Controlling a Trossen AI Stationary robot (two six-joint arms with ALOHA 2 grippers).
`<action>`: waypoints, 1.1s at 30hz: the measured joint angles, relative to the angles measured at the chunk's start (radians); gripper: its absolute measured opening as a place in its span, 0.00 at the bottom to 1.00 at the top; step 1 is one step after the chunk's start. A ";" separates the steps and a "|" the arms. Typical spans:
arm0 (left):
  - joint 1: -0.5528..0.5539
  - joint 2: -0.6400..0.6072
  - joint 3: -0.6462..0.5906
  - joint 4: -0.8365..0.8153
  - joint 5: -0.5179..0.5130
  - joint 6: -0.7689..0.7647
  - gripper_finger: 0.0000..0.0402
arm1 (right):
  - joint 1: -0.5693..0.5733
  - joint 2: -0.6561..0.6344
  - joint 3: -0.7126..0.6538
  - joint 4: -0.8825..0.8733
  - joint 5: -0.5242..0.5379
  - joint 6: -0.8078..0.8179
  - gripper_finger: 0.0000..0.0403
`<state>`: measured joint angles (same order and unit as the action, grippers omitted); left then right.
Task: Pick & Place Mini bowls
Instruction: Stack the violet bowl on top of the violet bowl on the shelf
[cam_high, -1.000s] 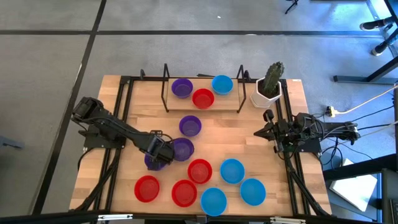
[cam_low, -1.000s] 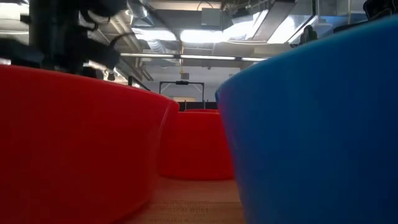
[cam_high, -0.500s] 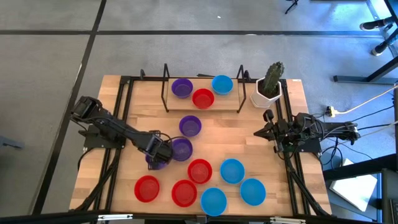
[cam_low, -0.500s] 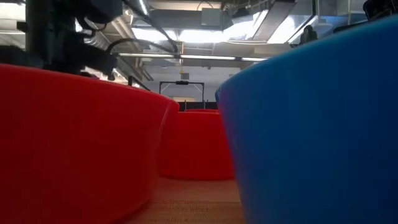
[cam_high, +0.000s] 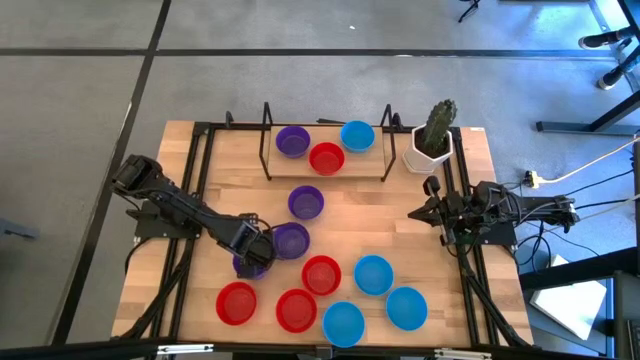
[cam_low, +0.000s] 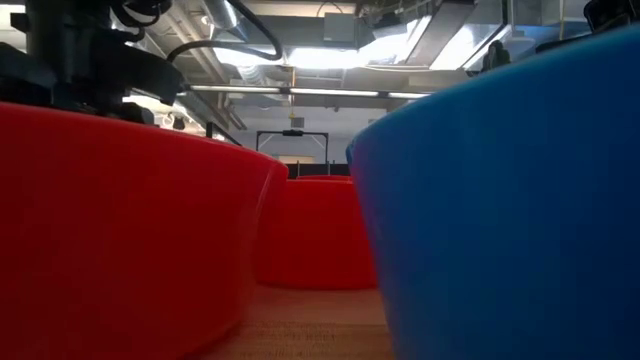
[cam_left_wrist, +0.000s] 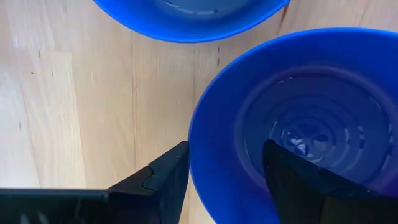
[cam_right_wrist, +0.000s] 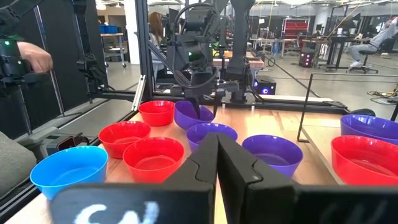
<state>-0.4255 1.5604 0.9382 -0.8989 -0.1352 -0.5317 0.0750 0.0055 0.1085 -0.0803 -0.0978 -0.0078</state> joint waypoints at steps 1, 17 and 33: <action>-0.001 0.000 0.000 0.000 0.002 -0.004 0.48 | 0.000 0.000 0.000 0.000 0.000 0.000 0.03; -0.039 -0.002 0.082 -0.082 -0.054 -0.043 0.48 | 0.000 0.000 0.000 0.000 0.000 0.000 0.03; -0.023 -0.002 -0.063 -0.034 -0.024 -0.055 0.48 | 0.000 0.000 0.000 0.000 0.000 0.000 0.03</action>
<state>-0.4488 1.5585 0.8748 -0.9328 -0.1589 -0.5870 0.0752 0.0055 0.1085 -0.0803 -0.0978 -0.0082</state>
